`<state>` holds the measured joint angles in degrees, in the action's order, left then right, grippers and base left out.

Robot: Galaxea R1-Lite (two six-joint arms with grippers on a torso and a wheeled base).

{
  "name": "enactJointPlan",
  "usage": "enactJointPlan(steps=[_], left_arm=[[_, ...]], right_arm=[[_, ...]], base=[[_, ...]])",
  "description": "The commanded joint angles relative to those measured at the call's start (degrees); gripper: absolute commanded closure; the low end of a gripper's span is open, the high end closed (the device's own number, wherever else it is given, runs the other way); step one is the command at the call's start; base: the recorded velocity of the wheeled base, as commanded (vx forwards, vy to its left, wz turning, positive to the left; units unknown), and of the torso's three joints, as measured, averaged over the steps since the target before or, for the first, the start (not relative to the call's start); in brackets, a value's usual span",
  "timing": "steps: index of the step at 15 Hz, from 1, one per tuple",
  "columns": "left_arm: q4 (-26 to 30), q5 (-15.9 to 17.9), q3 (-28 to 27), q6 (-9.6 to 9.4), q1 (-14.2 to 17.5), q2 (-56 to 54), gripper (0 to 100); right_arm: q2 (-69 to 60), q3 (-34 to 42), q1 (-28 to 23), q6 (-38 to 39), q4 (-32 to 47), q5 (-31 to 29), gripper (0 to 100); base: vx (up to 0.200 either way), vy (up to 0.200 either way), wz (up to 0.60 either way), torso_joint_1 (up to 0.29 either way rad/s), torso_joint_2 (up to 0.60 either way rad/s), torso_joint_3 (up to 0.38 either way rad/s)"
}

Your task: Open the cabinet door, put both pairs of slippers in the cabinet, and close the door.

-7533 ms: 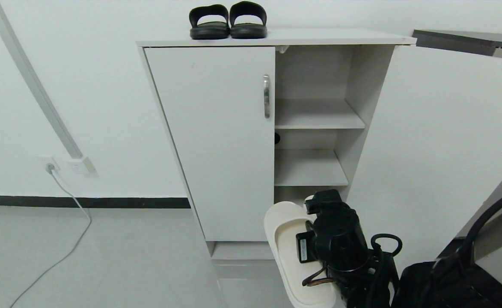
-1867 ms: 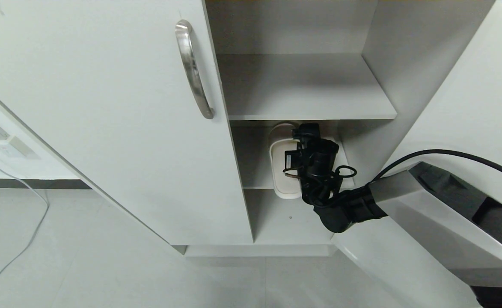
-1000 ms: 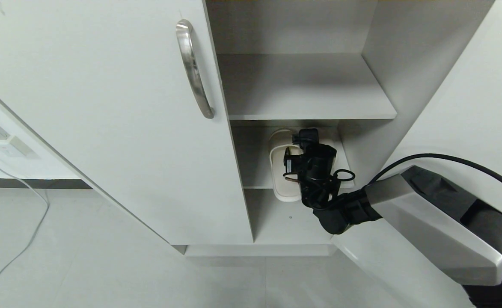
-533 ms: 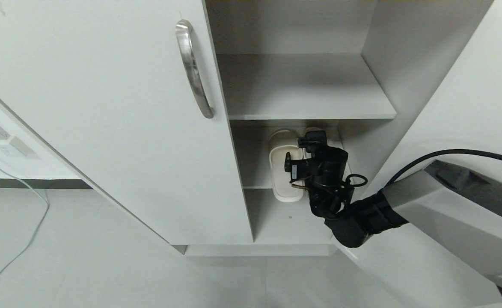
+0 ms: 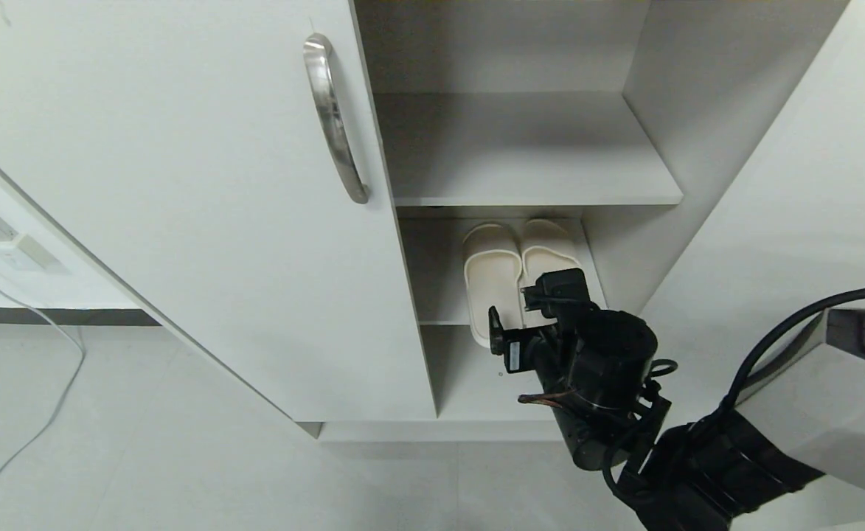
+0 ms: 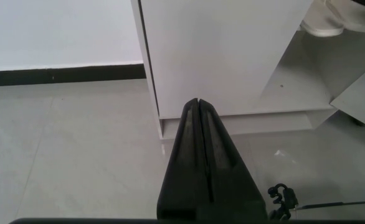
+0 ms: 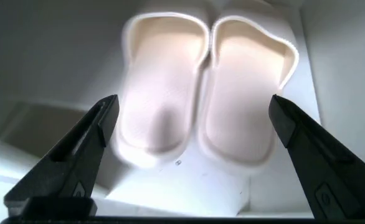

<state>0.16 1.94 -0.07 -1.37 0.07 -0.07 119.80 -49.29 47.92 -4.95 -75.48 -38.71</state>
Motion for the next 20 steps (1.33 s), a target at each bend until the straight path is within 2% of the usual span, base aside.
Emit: enactJointPlan(steps=[1, 6, 20], left_arm=[[-0.1, 0.0, 0.0, 0.05, 0.0, 0.1, 100], [0.0, 0.0, 0.0, 0.13, 0.0, 0.1, 100], [0.0, 0.0, 0.0, 0.13, 0.0, 0.1, 100]], right_arm=[[-2.8, 2.2, 1.3, -0.1, -0.1, -0.1, 0], [-2.6, 3.4, 1.6, 0.0, -0.2, -0.1, 0], [-2.2, 4.7, 2.3, 0.1, -0.1, -0.1, 0]], base=[[-0.2, 0.0, 0.0, -0.002, 0.01, 0.002], [-0.2, 0.0, 0.0, -0.001, 0.0, 0.003], [0.0, 0.0, 0.0, 0.0, 0.0, 0.0]])
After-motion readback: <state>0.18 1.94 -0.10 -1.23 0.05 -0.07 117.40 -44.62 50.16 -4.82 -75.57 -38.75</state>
